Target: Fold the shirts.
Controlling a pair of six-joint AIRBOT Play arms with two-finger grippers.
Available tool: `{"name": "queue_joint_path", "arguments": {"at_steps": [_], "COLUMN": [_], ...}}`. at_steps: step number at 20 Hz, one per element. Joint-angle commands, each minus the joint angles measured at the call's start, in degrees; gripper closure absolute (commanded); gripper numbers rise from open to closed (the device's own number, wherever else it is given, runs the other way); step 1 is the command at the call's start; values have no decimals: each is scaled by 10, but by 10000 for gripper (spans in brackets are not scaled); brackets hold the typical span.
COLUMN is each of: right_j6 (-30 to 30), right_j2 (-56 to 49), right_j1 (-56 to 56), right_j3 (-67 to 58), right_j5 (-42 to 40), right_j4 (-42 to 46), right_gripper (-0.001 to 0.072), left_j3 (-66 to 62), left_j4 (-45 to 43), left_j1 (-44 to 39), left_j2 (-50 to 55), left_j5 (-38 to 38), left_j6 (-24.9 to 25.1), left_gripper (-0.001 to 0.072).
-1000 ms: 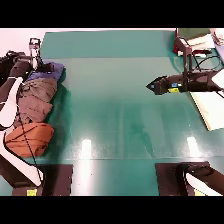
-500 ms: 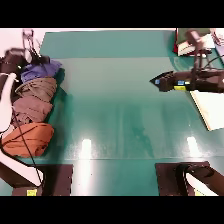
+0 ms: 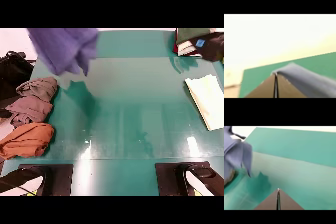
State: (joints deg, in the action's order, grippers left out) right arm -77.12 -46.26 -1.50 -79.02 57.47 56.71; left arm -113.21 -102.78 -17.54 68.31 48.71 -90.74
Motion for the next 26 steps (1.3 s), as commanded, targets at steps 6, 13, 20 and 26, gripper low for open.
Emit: {"name": "queue_joint_path", "arguments": {"at_steps": [6, 13, 20, 26], "right_j6": [0, 0, 0, 0], "right_j2": [-56, -55, -55, -55], "right_j1": [17, -3, -3, -3], "right_j3": [-99, -99, -99, -99], "right_j5": [96, 97, 98, 98], "right_j4": [-1, 3, 3, 3], "right_gripper": [694, 694, 694, 694], "left_j3": [44, 45, 252, 482], "left_j4": [134, 132, 210, 312], "left_j1": [-256, -155, -3, -3], "left_j2": [75, 133, 133, 135], "left_j5": [132, 173, 234, 76], "left_j6": [19, -49, -77, -78], "left_gripper": [572, 104, 105, 105]}}
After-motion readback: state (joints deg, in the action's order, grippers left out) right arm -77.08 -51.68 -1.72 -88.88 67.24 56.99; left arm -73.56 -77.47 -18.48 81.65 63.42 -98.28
